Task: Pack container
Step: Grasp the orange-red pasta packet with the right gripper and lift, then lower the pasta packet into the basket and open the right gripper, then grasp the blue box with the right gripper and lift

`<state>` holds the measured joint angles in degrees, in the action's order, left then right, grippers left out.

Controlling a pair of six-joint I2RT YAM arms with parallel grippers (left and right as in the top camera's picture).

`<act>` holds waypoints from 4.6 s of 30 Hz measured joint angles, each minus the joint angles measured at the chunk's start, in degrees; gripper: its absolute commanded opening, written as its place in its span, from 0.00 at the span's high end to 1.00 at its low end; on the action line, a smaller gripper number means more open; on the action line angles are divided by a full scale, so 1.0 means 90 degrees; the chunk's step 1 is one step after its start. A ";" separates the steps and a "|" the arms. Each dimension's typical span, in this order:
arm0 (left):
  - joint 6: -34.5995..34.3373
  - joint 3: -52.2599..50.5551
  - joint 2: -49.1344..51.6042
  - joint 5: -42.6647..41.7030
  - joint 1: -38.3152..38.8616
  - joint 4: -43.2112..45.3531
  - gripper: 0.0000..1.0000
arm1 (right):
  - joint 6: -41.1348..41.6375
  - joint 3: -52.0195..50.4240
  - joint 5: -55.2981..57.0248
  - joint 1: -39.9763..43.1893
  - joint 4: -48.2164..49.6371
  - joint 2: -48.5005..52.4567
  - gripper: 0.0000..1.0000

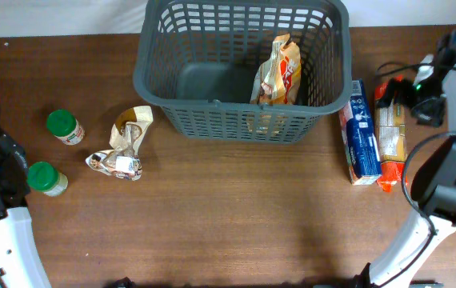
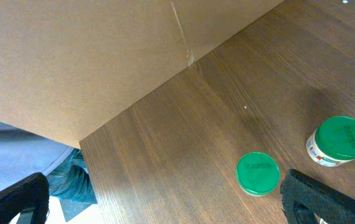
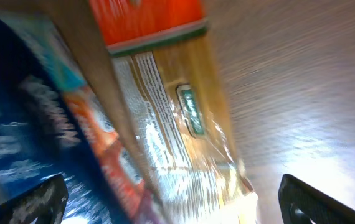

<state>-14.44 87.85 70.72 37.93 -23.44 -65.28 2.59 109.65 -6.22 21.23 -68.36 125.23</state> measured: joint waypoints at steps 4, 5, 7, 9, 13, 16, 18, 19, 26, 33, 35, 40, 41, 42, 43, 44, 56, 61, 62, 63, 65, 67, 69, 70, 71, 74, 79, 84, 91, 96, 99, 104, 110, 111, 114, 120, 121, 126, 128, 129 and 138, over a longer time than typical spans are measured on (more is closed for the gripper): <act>0.0000 0.0000 0.0000 0.0000 0.0000 0.0000 0.01 | -0.0357 -0.0330 -0.0112 0.0000 0.0299 0.0357 0.07; 0.0000 0.0000 0.0000 0.0000 0.0000 0.0000 0.01 | -0.0398 -0.0364 -0.0114 0.0000 0.0345 0.0396 0.13; 0.0000 0.0000 0.0000 0.0000 0.0000 0.0000 0.01 | -0.0440 -0.0401 -0.0129 0.0000 0.0408 0.0466 0.26; 0.0000 0.0000 0.0000 0.0000 0.0000 0.0000 0.01 | -0.0500 -0.0418 -0.0155 0.0000 0.0430 0.0488 0.30; 0.0000 0.0000 0.0000 0.0000 0.0000 0.0002 0.01 | -0.0517 -0.0423 -0.0131 0.0000 0.0510 0.0512 0.89; 0.0000 0.0000 0.0000 0.0000 0.0000 0.0000 0.01 | -0.0457 -0.0420 -0.0136 0.0012 0.0522 0.0525 0.96; 0.0000 0.0000 0.0000 0.0000 0.0000 0.0000 0.01 | -0.0296 -0.0413 -0.0153 0.0012 0.0525 0.0508 0.96; 0.0000 0.0000 0.0000 0.0000 0.0000 0.0000 0.01 | -0.0216 -0.0410 -0.0155 0.0015 0.0515 0.0508 0.96; 0.0000 0.0000 0.0000 0.0000 0.0000 0.0002 0.01 | 0.0109 -0.0231 -0.0032 0.0051 0.0311 0.0440 0.96; 0.0000 0.0000 0.0000 0.0000 0.0000 0.0000 0.01 | 0.0187 0.0430 0.0223 -0.0022 0.0202 -0.0750 0.96; 0.0000 0.0000 0.0000 0.0000 0.0000 0.0000 0.01 | 0.0075 0.0777 0.0228 -0.0134 0.0219 -0.1392 0.96; 0.0000 0.0000 0.0000 0.0000 0.0000 0.0000 0.01 | -0.1069 0.1350 -0.0245 -0.0877 0.0238 -0.2892 0.96; 0.0000 0.0000 0.0000 0.0000 0.0000 -0.0002 0.01 | -0.1341 0.1384 -0.0384 -0.1078 0.0238 -0.3094 0.96; 0.0000 0.0000 0.0000 0.0000 0.0000 0.0000 0.01 | -0.1727 0.1409 -0.0600 -0.1392 0.0226 -0.3337 0.96; 0.0000 0.0000 0.0000 0.0000 0.0000 0.0000 0.01 | -0.2042 0.1418 -0.0755 -0.1651 0.0216 -0.3487 0.96; 0.0000 0.0000 0.0000 0.0000 0.0000 0.0000 0.01 | -0.2407 0.1418 -0.0935 -0.1974 0.0216 -0.3616 0.96; -0.0002 0.0000 0.0000 0.0000 0.0000 0.0000 0.01 | -0.5676 0.1411 -0.1462 -0.4243 0.1464 -0.2992 0.96; 0.0000 0.0000 0.0000 0.0000 0.0000 0.0000 0.01 | -0.6006 0.1411 -0.1513 -0.4335 0.1962 -0.2227 0.96; 0.0000 0.0000 0.0000 0.0000 0.0000 0.0000 0.01 | -0.6016 0.1411 -0.1511 -0.4335 0.1987 -0.2030 0.96; 0.0000 0.0000 0.0000 0.0000 0.0000 0.0000 0.01 | -0.5999 0.1411 -0.1511 -0.4335 0.2011 -0.1853 0.96; 0.0000 0.0000 0.0000 0.0000 0.0000 0.0000 0.01 | -0.5836 0.1409 -0.1508 -0.4333 0.2200 -0.1413 0.96; 0.0000 0.0000 0.0000 0.0000 0.0000 0.0000 0.01 | -0.5646 0.1404 -0.1508 -0.4335 0.2416 -0.1039 0.96; 0.0000 0.0000 0.0000 0.0000 0.0000 0.0002 0.01 | -0.5472 0.1399 -0.1486 -0.4335 0.2569 -0.0668 0.96; 0.0000 0.0000 0.0000 0.0000 0.0000 0.0000 0.01 | -0.5396 0.1399 -0.1477 -0.4333 0.2625 -0.0483 0.95; 0.0000 0.0000 0.0000 0.0000 0.0000 0.0000 0.01 | -0.5357 0.1399 -0.1464 -0.4328 0.2647 -0.0367 0.92; 0.0000 0.0000 0.0000 0.0000 0.0000 -0.0002 0.01 | -0.5175 0.1399 -0.1438 -0.4323 0.2659 -0.0068 0.53; 0.0000 0.0000 0.0000 0.0000 0.0000 0.0000 0.01 | -0.4498 0.1401 -0.1416 -0.4318 0.2654 -0.0010 0.10; 0.0000 0.0000 0.0000 0.0000 0.0000 0.0000 0.01 | -0.3806 0.1401 -0.0974 -0.4311 0.2249 -0.0338 0.18; 0.0000 0.0000 0.0002 0.0000 0.0000 0.0000 0.01 | -0.2567 0.1661 -0.0301 -0.3866 0.1936 -0.2064 0.12; 0.0000 0.0000 0.0000 0.0000 0.0000 0.0000 0.01 | -0.1008 0.2023 -0.0204 -0.1894 0.1345 -0.3201 0.09; 0.0000 0.0000 0.0000 -0.0002 0.0000 0.0002 0.01 | -0.0413 0.2030 -0.0219 -0.0998 0.0585 -0.3089 0.07; 0.0000 0.0000 0.0000 0.0000 0.0000 0.0000 0.01 | 0.0192 0.1523 -0.0408 -0.0119 -0.0406 -0.1826 0.07; 0.0000 0.0000 0.0000 0.0000 0.0000 0.0000 0.01 | 0.0391 0.0430 -0.0753 -0.0255 -0.0539 -0.0345 0.14; 0.0000 0.0000 0.0000 0.0000 0.0000 0.0000 0.01 | 0.0384 0.0323 -0.0775 -0.0313 -0.0527 -0.0240 0.15; 0.0000 0.0000 0.0000 -0.0002 0.0000 0.0000 0.01 | 0.0301 -0.0061 -0.0862 -0.0580 -0.0338 0.0019 0.16; 0.0000 0.0000 0.0000 0.0000 0.0000 0.0000 0.01 | 0.0182 -0.0585 -0.0986 -0.1035 0.0335 0.0073 0.22; 0.0000 0.0000 0.0002 0.0000 0.0000 0.0000 0.01 | 0.0172 -0.0699 -0.0991 -0.1047 0.0457 0.0070 0.23; 0.0000 0.0000 0.0002 -0.0002 0.0000 0.0000 0.01 | 0.0223 -0.1416 -0.0957 -0.1044 0.0981 0.0070 0.91; 0.0000 0.0000 0.0000 0.0000 0.0000 0.0000 0.01 | 0.0267 -0.1566 -0.0962 -0.1027 0.1054 0.0068 0.96; 0.0000 0.0000 0.0002 0.0000 0.0000 0.0000 0.01 | 0.0323 -0.1564 -0.0969 -0.1010 0.1044 0.0036 0.96; 0.0000 0.0000 0.0000 0.0000 0.0000 0.0000 0.01 | 0.0801 -0.0780 -0.1008 -0.0362 0.0622 -0.0223 0.96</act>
<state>-14.44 87.85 70.72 37.93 -23.44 -65.28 9.80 102.63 -15.29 17.98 -62.76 123.22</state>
